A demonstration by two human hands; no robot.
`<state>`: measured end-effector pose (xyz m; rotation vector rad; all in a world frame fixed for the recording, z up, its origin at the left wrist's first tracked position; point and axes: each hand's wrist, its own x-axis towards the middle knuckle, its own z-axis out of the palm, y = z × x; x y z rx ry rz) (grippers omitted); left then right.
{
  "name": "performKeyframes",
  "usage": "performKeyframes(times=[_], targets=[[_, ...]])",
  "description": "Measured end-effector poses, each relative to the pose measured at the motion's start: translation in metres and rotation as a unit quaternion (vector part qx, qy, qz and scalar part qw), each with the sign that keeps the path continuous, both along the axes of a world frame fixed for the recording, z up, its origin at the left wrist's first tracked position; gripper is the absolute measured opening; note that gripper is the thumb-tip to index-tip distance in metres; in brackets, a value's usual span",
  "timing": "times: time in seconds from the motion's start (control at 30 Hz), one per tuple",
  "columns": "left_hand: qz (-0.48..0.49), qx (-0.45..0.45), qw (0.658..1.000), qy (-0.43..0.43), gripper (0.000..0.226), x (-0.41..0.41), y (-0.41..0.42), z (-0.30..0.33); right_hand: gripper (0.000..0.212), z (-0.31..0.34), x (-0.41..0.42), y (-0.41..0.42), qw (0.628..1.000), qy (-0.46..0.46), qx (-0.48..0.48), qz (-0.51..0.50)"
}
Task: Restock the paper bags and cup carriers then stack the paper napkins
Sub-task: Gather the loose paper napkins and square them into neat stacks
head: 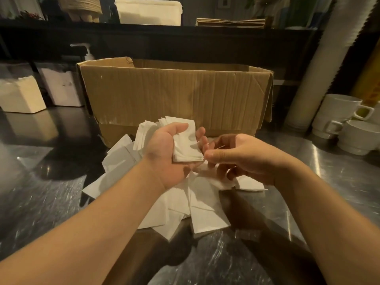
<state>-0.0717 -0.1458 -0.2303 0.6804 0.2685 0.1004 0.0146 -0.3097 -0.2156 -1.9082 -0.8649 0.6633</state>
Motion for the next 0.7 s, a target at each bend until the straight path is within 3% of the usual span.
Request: performKeyframes(times=[0.17, 0.33, 0.43, 0.6, 0.7], targets=[[0.028, 0.000, 1.000, -0.007, 0.029, -0.002, -0.006, 0.002, 0.063, -0.001, 0.000, -0.002, 0.989, -0.057, -0.122, 0.056], [0.030, -0.011, 0.999, -0.009, 0.028, -0.002, -0.005, 0.003, 0.072, 0.007, -0.013, -0.003, 0.964, -0.096, -0.204, 0.143], [0.029, -0.014, 0.999, -0.009, 0.027, -0.003, -0.005, 0.003, 0.078, 0.007, -0.015, -0.003, 0.948, -0.118, -0.257, 0.144], [0.033, -0.012, 0.999, -0.011, 0.034, -0.002, -0.003, 0.002, 0.056, 0.000, -0.012, 0.002, 0.929, -0.244, -0.270, 0.070], [0.034, -0.015, 0.999, -0.015, 0.037, -0.002, -0.003, 0.001, 0.032, -0.001, -0.004, -0.002, 0.949, -0.234, -0.208, 0.041]])
